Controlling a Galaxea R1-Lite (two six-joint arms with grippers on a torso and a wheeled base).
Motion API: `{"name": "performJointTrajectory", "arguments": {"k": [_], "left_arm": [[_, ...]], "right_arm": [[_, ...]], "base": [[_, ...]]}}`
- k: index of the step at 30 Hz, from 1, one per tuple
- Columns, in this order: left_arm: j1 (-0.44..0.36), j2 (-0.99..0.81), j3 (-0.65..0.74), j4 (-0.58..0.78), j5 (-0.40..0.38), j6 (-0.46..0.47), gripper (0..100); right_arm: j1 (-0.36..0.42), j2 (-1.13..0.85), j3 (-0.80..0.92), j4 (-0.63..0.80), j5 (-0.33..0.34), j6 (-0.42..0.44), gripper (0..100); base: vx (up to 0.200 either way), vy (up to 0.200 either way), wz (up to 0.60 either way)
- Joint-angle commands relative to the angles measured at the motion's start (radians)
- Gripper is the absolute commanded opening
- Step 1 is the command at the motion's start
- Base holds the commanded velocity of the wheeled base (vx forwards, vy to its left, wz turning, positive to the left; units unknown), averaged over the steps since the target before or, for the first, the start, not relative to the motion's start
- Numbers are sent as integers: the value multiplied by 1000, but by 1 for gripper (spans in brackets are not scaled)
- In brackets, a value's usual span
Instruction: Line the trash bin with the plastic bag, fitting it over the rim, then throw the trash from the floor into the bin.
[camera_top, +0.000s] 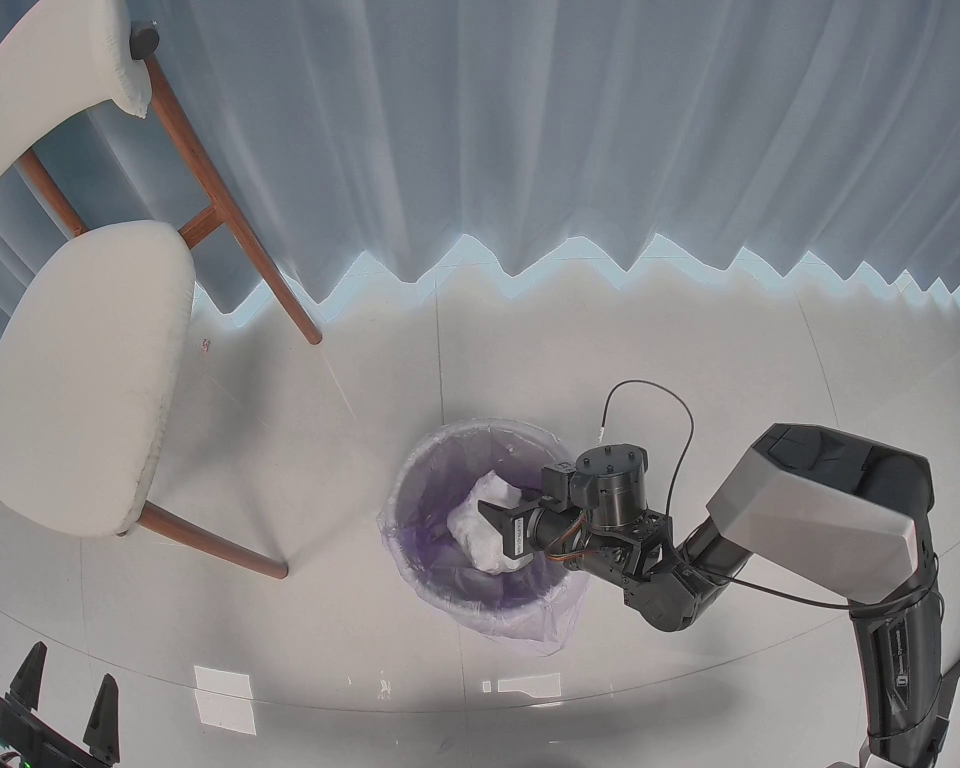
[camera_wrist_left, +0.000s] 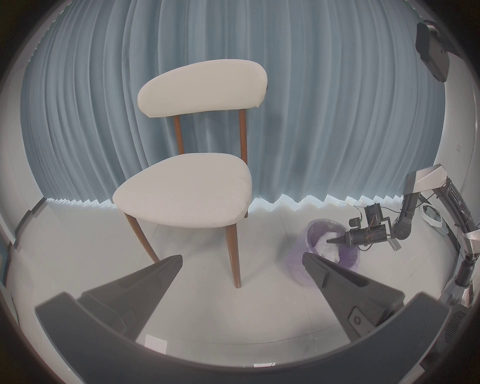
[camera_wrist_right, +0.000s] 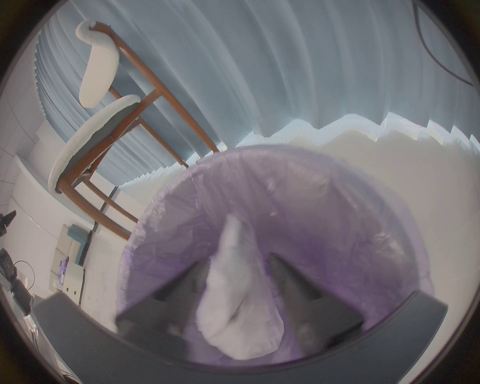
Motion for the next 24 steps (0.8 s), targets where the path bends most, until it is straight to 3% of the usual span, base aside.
{"name": "performJointTrajectory", "arguments": {"k": [1,4,13,19,22,24], "left_arm": [[0,-15,18,-2,1,0,100],[0,-15,18,-2,1,0,100],[0,-15,18,-2,1,0,100],[0,-15,18,-2,1,-3,100],[0,-15,18,-2,1,-3,100],[0,-15,18,-2,1,-3,100]], "right_arm": [[5,-21,10,-16,-4,7,100],[6,-66,47,-18,-13,8,100],[-26,-489,357,-16,-36,36,100],[-225,-900,712,24,-44,19,100],[-363,-1054,823,68,-47,-7,100],[-515,-1175,915,81,-45,-6,100]], "base": [[0,0,0],[0,0,0],[0,0,0],[0,0,0],[0,0,0],[0,0,0]]}}
